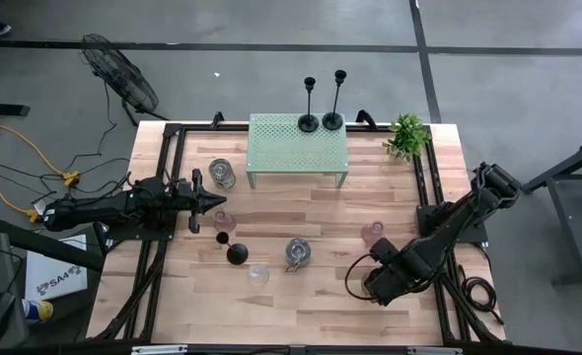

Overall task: Pick & Place candle stick holders
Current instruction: Put the bottom silver scented candle on the shelf

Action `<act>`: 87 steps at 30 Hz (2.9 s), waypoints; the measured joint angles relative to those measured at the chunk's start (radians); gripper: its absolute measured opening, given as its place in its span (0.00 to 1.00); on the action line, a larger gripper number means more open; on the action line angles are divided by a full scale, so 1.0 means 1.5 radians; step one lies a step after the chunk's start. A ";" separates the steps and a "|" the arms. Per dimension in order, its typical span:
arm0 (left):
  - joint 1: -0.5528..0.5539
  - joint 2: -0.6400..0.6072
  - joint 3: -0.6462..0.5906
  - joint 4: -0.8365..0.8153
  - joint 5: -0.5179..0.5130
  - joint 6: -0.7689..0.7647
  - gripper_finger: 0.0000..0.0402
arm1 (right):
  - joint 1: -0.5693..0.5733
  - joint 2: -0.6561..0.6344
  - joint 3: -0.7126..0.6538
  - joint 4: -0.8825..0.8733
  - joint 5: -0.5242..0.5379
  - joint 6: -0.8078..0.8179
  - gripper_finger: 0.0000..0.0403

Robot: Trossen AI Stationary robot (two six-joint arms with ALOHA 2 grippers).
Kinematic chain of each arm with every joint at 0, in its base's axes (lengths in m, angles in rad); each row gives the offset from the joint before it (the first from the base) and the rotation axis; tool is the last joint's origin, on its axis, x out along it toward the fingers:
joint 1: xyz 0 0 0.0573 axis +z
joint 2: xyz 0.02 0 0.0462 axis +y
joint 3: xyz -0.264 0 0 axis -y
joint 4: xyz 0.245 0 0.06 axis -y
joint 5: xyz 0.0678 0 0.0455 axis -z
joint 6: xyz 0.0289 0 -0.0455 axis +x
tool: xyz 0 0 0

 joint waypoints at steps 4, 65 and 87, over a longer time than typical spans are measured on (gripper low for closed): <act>0.000 0.000 0.000 -0.003 -0.001 -0.005 0.00 | 0.000 0.000 -0.012 0.011 -0.001 0.000 0.32; 0.000 0.000 -0.001 -0.008 -0.002 -0.005 0.00 | -0.044 -0.023 -0.063 0.064 0.011 0.015 0.01; 0.000 0.000 -0.001 -0.008 -0.002 -0.007 0.00 | -0.080 -0.092 -0.062 0.129 0.082 -0.049 0.01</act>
